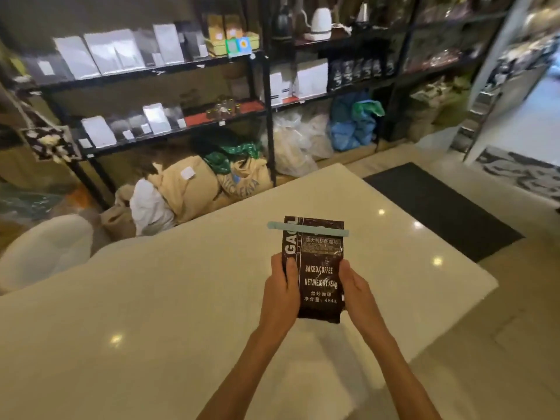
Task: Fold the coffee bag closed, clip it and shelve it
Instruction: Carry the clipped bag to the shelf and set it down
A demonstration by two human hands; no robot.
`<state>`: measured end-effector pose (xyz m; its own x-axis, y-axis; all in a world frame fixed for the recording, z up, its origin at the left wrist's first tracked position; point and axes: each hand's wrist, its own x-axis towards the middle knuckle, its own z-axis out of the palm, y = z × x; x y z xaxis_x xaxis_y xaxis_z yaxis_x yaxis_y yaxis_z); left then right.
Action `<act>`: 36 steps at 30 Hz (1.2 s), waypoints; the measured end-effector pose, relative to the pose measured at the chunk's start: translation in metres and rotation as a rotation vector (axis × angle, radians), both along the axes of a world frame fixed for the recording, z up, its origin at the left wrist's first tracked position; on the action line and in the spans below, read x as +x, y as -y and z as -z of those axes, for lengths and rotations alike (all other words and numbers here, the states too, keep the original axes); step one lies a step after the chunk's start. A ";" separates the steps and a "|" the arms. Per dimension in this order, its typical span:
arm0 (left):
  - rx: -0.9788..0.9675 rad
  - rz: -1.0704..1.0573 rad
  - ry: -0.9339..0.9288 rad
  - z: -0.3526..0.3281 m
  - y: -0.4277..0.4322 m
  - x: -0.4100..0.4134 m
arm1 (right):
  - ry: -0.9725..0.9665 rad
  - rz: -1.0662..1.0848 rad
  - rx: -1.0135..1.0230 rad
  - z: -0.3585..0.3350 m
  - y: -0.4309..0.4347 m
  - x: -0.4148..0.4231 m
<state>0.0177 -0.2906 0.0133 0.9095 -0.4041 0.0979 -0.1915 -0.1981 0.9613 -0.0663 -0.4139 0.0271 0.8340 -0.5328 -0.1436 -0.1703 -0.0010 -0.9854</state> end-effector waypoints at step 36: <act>-0.189 0.964 -0.404 -0.009 1.023 -0.180 | 0.026 0.745 -0.023 -0.012 0.948 -0.272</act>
<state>-0.1619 -1.3133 0.0227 0.1919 -0.9814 -0.0033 0.1525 0.0265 0.9879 -0.3387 -1.3615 0.0394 0.2533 -0.9610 -0.1107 -0.1105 0.0849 -0.9902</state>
